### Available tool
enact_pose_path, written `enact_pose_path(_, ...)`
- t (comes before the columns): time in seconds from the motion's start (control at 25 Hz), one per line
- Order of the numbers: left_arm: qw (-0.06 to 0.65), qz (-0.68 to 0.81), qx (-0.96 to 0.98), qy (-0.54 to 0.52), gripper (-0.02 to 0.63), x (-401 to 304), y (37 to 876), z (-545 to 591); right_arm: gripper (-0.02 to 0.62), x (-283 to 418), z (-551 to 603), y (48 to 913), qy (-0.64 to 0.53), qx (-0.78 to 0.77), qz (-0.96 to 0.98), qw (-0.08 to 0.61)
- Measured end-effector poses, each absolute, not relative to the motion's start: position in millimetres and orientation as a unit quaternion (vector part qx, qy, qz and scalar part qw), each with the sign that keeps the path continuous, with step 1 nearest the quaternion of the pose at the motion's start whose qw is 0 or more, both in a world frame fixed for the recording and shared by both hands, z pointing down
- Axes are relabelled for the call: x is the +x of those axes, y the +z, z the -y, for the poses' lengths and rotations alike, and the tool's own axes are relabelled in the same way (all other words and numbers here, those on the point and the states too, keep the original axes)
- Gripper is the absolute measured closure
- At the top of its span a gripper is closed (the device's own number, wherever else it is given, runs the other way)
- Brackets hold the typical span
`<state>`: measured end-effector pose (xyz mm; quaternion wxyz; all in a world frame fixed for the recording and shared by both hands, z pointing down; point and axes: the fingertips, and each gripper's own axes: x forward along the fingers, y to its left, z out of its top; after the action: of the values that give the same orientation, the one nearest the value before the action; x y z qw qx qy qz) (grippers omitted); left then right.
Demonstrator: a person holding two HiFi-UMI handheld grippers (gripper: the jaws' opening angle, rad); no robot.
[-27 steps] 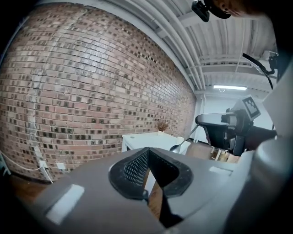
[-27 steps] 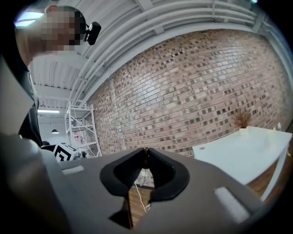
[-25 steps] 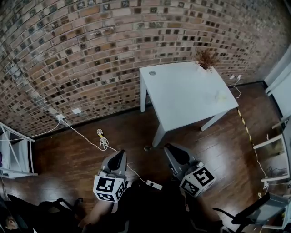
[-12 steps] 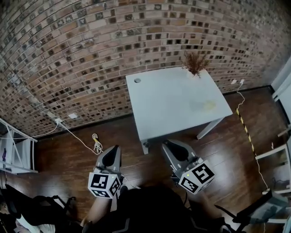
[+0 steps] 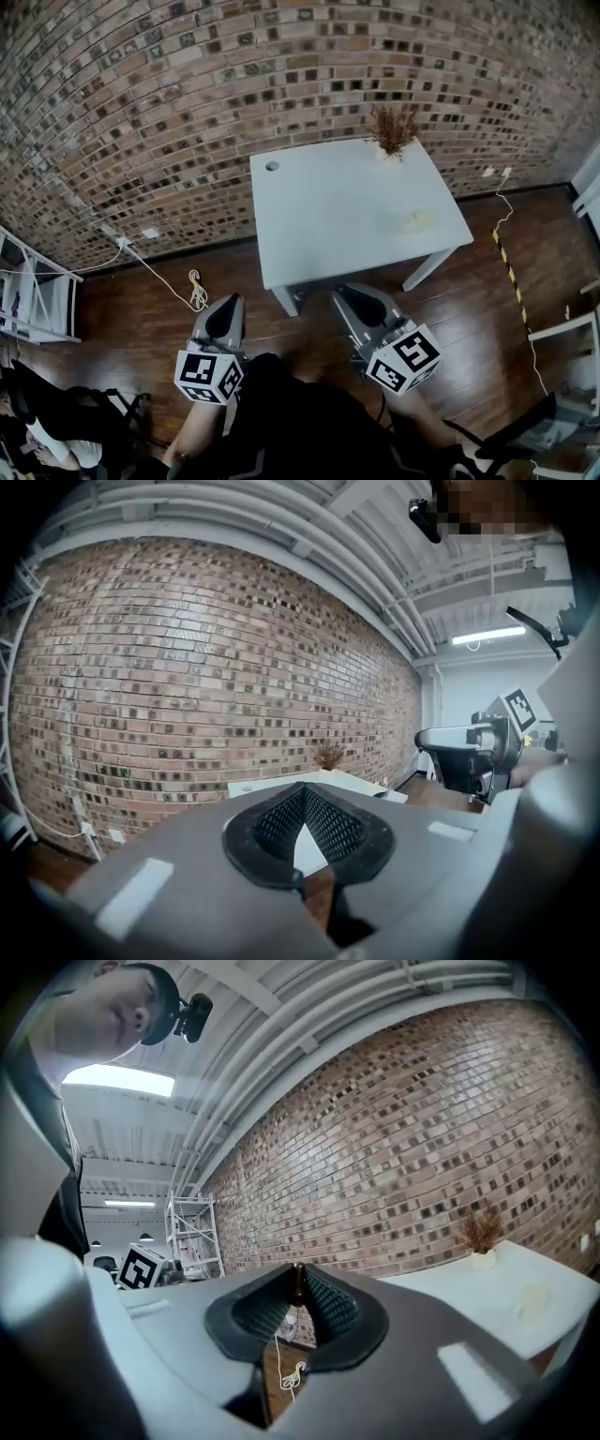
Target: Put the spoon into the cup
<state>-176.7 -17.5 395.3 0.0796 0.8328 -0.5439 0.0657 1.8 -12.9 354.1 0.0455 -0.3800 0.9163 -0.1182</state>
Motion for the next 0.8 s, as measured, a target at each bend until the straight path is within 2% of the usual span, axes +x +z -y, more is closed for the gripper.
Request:
enact_pose_path(0.32, 0.088, 0.52, 0.847, 0.066, 0.612, -142.4, 404.1, 42.2, 0.549, 30.8, 34.3, 361.4, -0.129, -0.403, -0.904, 0.051)
enact_pose_path(0.8, 0.097, 0.486, 0.866, 0.064, 0.612, -102.4, 419.0, 142.1, 0.549, 54.6, 122.6, 352.1, -0.109, -0.421, -0.9, 0.036)
